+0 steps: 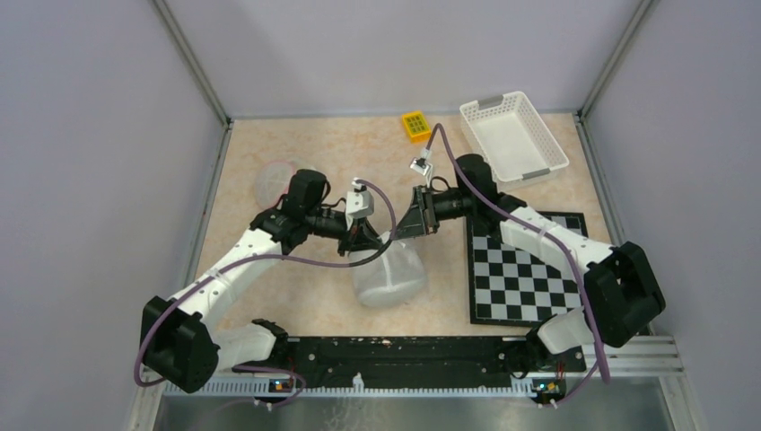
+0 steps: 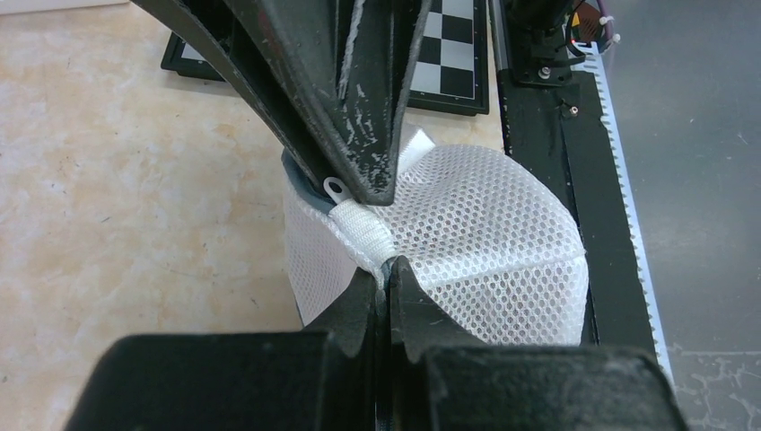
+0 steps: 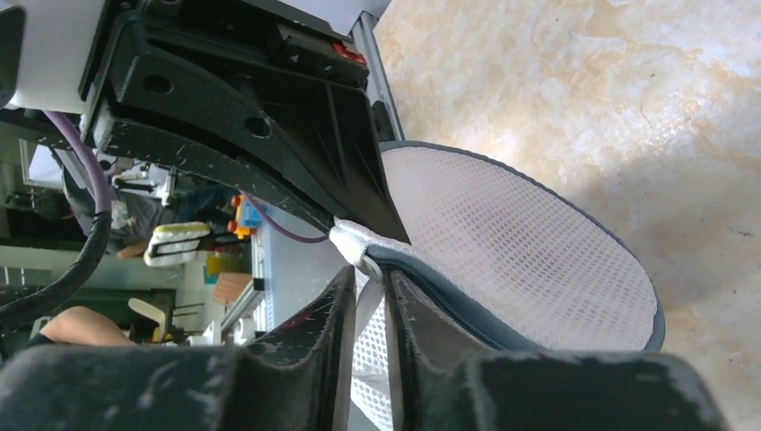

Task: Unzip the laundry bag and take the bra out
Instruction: Unzip the laundry bag at the center of the board.

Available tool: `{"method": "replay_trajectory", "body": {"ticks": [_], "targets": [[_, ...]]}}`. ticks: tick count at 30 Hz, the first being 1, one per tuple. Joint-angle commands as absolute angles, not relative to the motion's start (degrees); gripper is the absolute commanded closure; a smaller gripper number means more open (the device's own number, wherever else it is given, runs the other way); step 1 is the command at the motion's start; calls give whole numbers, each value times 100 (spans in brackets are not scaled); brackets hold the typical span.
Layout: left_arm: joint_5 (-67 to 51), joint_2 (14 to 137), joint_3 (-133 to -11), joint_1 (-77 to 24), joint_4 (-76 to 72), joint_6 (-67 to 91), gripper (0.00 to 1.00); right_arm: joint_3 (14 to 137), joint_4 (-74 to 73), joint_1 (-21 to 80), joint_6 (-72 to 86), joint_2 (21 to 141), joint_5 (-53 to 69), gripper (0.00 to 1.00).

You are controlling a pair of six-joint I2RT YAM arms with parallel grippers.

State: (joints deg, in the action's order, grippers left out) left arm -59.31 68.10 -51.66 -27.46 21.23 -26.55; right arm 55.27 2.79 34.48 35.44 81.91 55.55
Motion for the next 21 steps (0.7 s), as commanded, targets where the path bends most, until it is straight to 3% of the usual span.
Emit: {"method": "replay_trajectory", "body": {"ticks": [1,4,21], "targets": [[-6357,6796,-5399,-2909,1972,-2788,100,5907,566,3577,3449,8261,5406,88],[-6301,6763,-5390,-2902,2044,-2825,100,5899,535,3563,3457,8253,5401,100],[-5872,6438,-5135,-2671,1920,-2581,100,5540,290,3057,3301,7951,5272,100]]}}
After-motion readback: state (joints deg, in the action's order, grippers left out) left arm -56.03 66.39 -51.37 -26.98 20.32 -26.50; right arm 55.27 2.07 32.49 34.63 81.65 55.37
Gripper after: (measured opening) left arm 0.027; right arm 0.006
